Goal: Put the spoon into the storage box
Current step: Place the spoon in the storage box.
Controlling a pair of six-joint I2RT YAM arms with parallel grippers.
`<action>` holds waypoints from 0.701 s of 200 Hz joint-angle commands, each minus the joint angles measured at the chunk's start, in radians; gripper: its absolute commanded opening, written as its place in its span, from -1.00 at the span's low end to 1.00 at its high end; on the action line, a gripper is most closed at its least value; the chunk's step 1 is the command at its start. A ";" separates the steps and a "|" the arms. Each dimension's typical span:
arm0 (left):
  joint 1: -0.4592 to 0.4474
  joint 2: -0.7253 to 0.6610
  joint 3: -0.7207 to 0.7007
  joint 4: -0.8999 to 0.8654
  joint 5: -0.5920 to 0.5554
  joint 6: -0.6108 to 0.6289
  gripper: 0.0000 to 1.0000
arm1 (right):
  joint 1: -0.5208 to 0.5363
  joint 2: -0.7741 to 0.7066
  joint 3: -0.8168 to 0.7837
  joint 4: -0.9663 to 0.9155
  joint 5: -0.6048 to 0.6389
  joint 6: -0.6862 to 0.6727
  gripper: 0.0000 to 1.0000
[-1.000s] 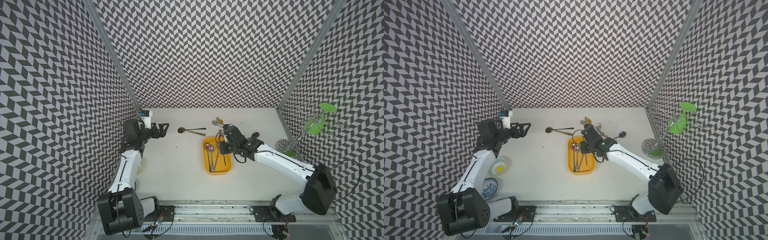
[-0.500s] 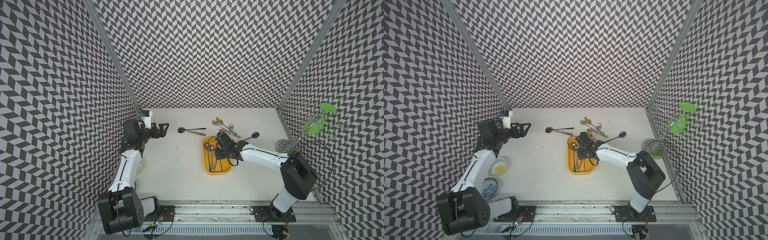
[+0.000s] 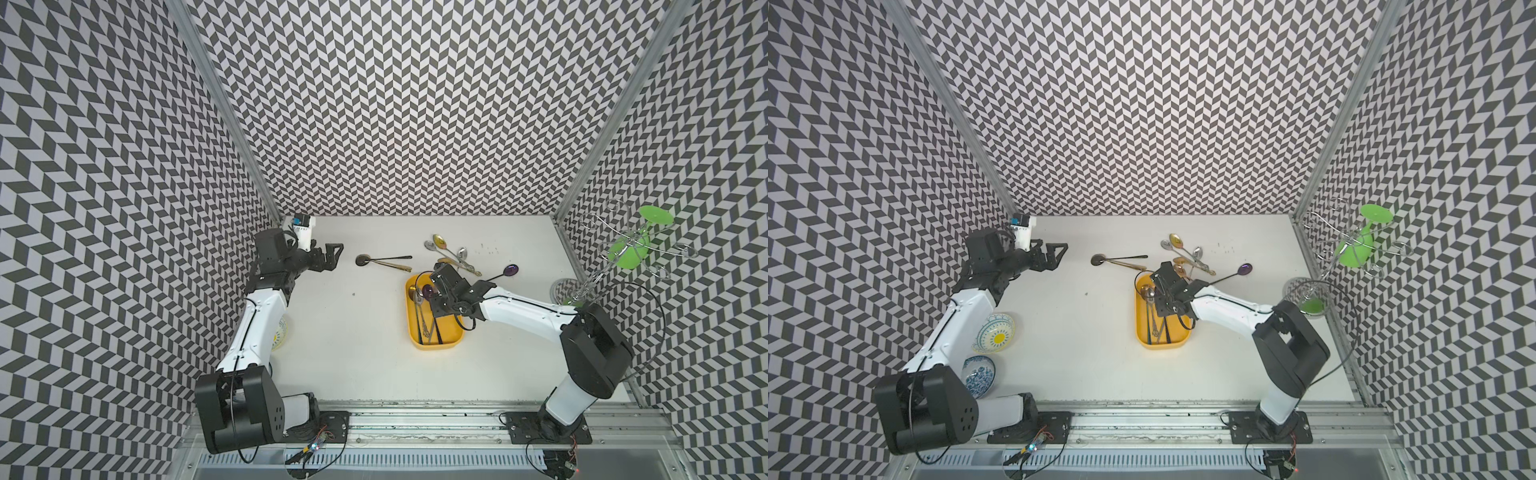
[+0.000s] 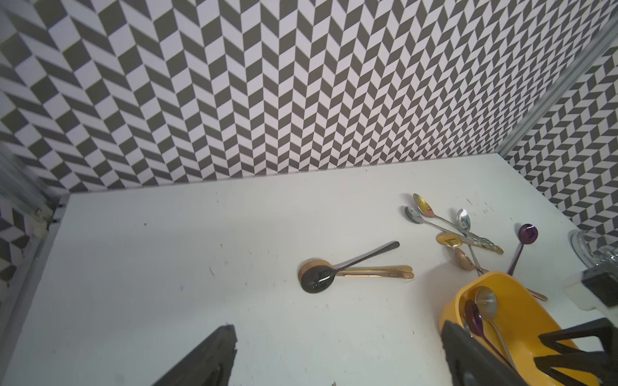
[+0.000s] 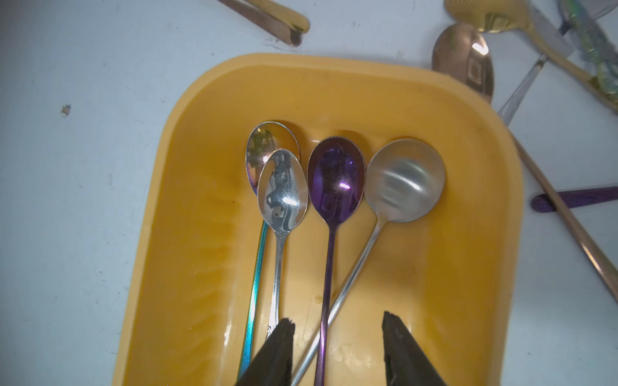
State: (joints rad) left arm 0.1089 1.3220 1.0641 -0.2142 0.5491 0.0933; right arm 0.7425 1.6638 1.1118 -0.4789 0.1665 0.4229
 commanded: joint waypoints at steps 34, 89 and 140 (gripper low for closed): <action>-0.139 0.148 0.187 -0.154 -0.171 0.221 0.97 | -0.070 -0.219 0.013 -0.057 0.076 -0.074 0.00; -0.256 0.304 0.317 -0.215 -0.245 0.434 0.93 | -0.137 -0.411 -0.030 -0.060 0.125 -0.189 0.26; -0.280 0.500 0.535 -0.356 -0.207 0.589 0.86 | -0.167 -0.602 -0.175 0.057 0.151 -0.270 0.50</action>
State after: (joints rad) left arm -0.1684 1.7607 1.4929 -0.4755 0.3340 0.5816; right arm 0.5831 1.1477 1.0084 -0.5171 0.2890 0.2104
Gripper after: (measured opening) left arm 0.938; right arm 0.715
